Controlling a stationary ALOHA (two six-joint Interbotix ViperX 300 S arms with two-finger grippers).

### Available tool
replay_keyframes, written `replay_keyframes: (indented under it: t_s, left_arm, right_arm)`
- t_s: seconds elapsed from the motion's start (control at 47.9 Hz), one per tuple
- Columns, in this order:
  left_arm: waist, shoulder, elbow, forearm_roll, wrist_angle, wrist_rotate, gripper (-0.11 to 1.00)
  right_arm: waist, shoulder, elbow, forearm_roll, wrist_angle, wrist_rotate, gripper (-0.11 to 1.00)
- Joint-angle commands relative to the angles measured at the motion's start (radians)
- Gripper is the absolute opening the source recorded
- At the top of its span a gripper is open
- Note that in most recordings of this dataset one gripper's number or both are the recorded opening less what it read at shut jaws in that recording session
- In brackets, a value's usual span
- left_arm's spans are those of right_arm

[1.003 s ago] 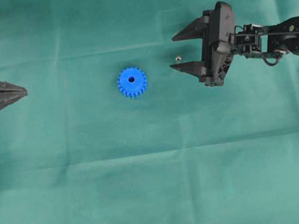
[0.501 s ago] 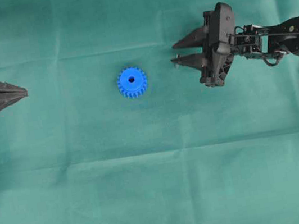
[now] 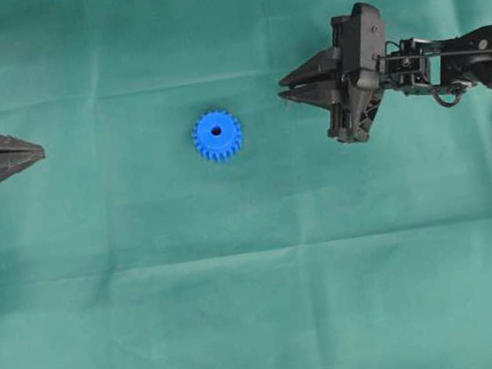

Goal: Insert the shaft placed at a random location into the center hole of the small gear at another random location.
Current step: 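Lift the shaft and carry it left over the blue gear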

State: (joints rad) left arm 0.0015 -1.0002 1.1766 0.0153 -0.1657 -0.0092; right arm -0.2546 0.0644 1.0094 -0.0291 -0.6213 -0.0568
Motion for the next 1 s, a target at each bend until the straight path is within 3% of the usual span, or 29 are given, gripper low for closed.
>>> replay_keyframes:
  t_s: [0.0,0.209,0.648,0.982]
  left_arm:
    - [0.000,0.005,-0.025,0.003,-0.005,0.000,0.00]
    - [0.000,0.003,-0.025,0.003,-0.005,0.000,0.00]
    - [-0.002,0.006,-0.023,0.003,-0.005,0.000,0.00]
    - [-0.002,0.009,-0.023,0.003,-0.005,0.000,0.00]
  right_arm:
    - [0.011,-0.083,-0.026,-0.003,0.064,0.012,0.14]
    - [0.020,-0.189,-0.031,-0.005,0.164,0.009,0.14]
    - [0.031,-0.192,-0.041,-0.003,0.172,0.009,0.14]
    - [0.089,-0.094,-0.175,-0.003,0.189,0.011,0.14]
